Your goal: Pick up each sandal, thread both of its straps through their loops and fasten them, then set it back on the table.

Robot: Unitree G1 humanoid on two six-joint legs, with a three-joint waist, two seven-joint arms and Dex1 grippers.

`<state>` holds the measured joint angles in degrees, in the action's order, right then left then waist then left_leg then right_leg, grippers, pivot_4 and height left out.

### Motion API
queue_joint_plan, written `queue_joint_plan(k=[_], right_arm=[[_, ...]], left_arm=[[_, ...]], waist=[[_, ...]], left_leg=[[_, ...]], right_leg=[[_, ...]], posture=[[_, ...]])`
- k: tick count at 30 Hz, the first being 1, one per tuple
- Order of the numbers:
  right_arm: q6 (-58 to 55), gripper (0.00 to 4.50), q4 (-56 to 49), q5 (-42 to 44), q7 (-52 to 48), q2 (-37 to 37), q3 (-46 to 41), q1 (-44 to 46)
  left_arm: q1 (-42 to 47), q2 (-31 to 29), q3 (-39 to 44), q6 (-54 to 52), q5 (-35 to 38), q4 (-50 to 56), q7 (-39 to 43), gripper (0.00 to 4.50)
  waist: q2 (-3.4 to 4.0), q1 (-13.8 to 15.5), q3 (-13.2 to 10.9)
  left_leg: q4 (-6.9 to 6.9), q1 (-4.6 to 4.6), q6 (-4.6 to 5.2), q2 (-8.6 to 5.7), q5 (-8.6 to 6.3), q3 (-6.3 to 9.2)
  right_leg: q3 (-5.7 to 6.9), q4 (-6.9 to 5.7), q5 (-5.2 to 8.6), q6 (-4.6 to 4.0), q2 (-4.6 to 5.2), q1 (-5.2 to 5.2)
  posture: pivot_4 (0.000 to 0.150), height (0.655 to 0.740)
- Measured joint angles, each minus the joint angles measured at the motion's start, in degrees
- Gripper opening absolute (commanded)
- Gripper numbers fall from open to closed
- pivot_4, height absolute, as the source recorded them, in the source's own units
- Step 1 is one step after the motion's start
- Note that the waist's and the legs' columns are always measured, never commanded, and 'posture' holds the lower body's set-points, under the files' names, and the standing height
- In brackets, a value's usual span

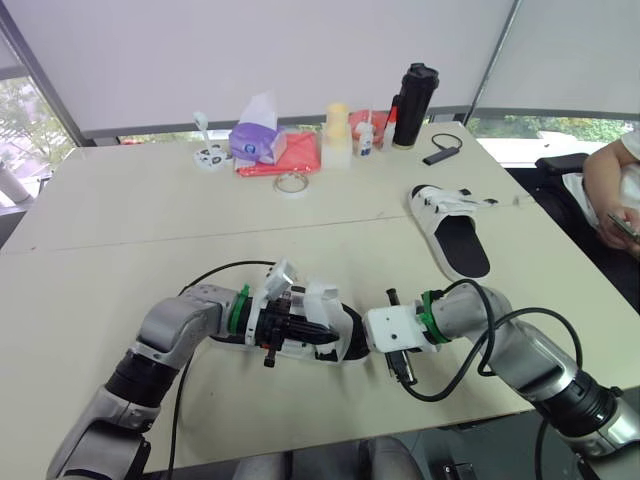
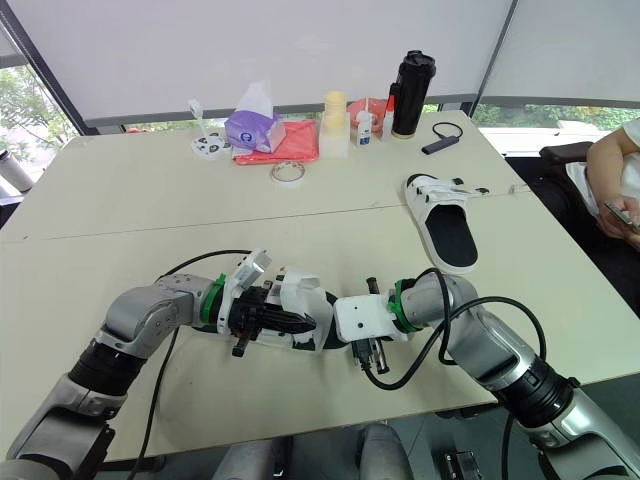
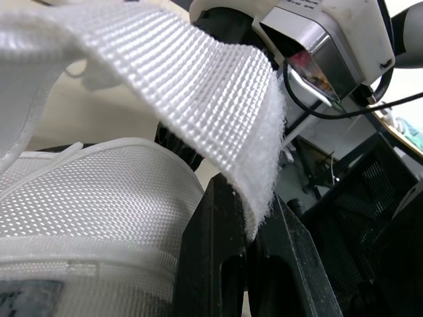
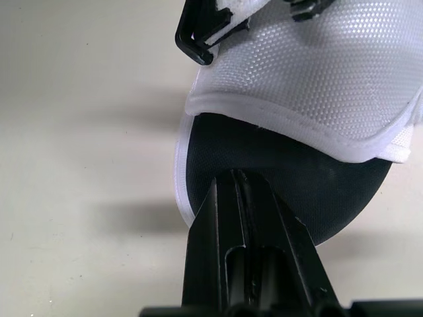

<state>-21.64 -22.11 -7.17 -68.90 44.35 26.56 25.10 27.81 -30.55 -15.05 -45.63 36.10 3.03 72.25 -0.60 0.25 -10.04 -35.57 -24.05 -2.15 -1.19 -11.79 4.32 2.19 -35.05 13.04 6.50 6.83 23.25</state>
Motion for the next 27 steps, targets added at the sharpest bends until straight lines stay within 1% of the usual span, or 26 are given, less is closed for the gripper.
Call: queue_joint_plan(k=[5,8,27], right_arm=[[0.03,0.00,0.04,-0.01,0.01,-0.03,0.00,0.00],[0.04,0.00,0.13,-0.03,0.01,-0.10,-0.01,0.07],[0.68,0.00,0.17,-0.50,0.23,-0.34,0.02,0.05]], left_arm=[[0.18,0.01,0.04,0.08,-0.52,-0.72,0.64,0.08],[0.33,0.07,0.04,0.08,-0.63,-0.86,0.76,0.08],[2.01,-0.60,0.22,0.21,-0.71,-4.39,1.57,0.08]], waist=[[0.00,-0.01,0.00],[0.00,-0.01,0.00],[0.00,-0.16,-0.01]], left_leg=[[0.00,0.00,0.00,0.00,0.00,0.00],[0.00,0.00,0.00,0.00,0.00,0.00],[0.01,-0.01,0.00,0.02,0.00,0.00]], right_leg=[[0.00,0.00,0.01,0.01,0.00,0.00],[0.00,0.00,0.12,0.19,0.00,0.00],[0.00,0.00,0.12,0.19,0.00,0.04]], posture=[[0.150,0.7400],[0.150,0.7400],[0.150,0.7400]])
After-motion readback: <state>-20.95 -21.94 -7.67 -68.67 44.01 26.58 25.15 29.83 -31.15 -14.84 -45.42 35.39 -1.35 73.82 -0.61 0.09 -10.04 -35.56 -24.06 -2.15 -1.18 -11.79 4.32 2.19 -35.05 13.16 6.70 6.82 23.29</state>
